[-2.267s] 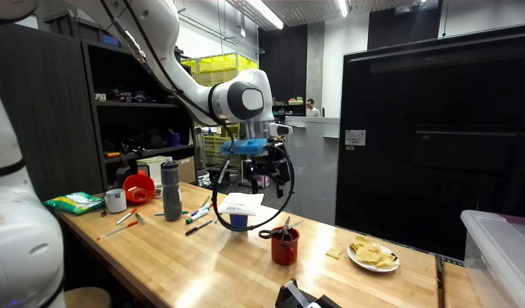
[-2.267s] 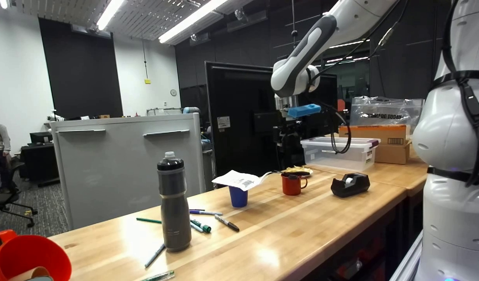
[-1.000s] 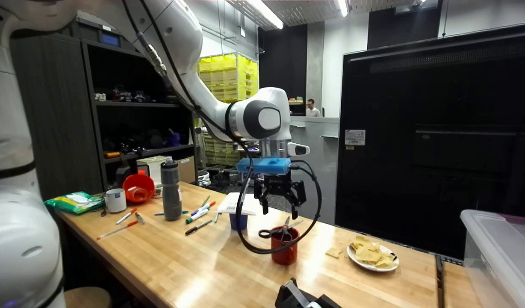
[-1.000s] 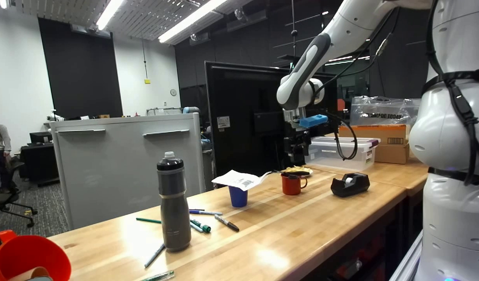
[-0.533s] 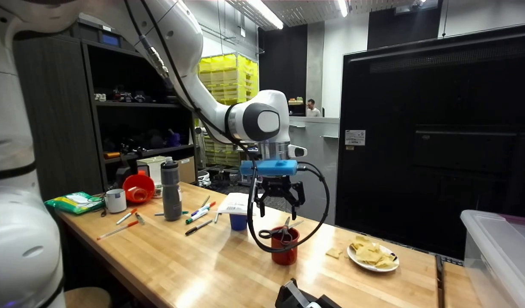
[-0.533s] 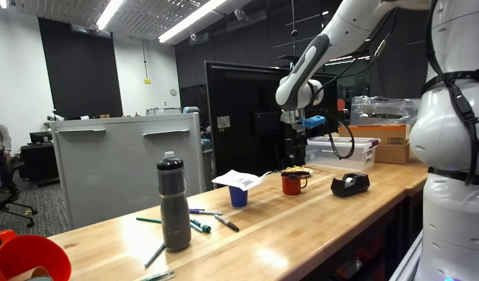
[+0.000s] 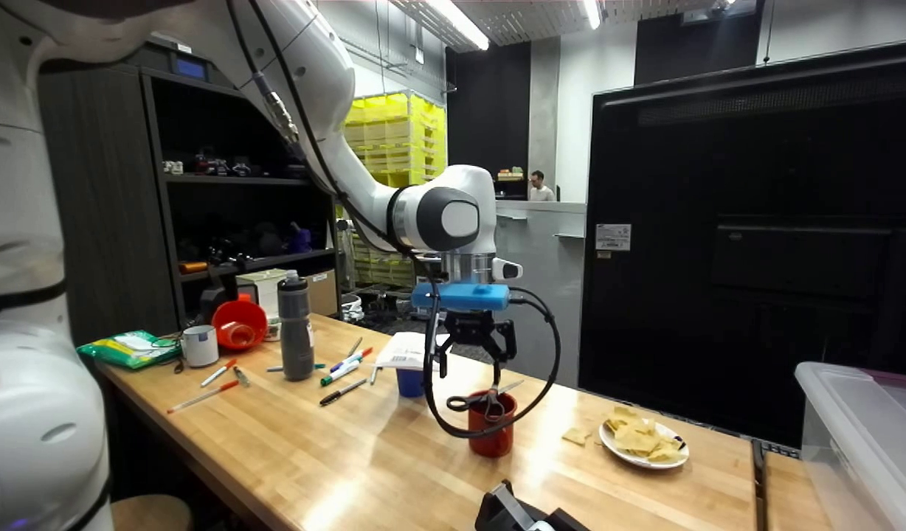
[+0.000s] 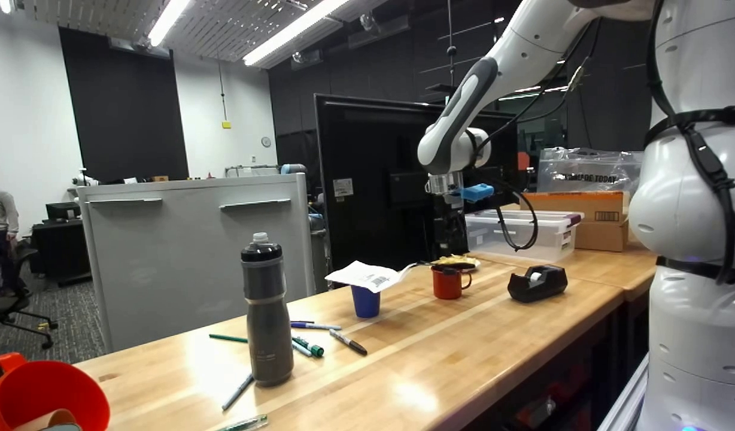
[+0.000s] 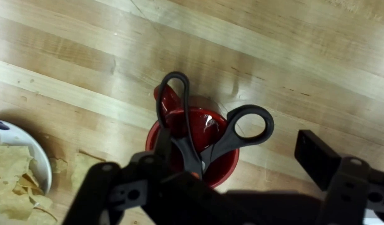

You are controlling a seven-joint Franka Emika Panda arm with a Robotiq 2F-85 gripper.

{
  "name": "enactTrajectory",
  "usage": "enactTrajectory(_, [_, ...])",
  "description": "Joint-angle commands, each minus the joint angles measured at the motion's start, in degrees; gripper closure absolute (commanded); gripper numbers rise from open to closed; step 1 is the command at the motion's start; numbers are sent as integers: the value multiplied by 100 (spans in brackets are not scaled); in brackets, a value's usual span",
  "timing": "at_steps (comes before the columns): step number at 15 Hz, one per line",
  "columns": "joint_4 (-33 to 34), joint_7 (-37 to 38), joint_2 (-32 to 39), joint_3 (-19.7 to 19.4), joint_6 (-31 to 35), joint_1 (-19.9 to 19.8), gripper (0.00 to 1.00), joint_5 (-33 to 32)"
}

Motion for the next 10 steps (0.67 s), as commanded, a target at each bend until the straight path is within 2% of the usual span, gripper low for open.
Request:
enactTrajectory(1, [77, 135, -202, 132, -244, 86, 0, 85])
enactTrajectory(4, [186, 404, -305, 250, -432, 181, 0, 77])
enactTrajectory(5, [140, 351, -270, 201, -349, 129, 8, 82])
enactTrajectory(6, [115, 347, -246, 170, -292, 103, 26, 75])
enactTrajectory(7, [66, 379, -265, 154, -276, 89, 30, 56])
enactTrajectory(9, [42, 452, -195, 109, -262, 45, 30, 1])
enactTrajectory(10, [-5, 476, -201, 76, -268, 17, 34, 16])
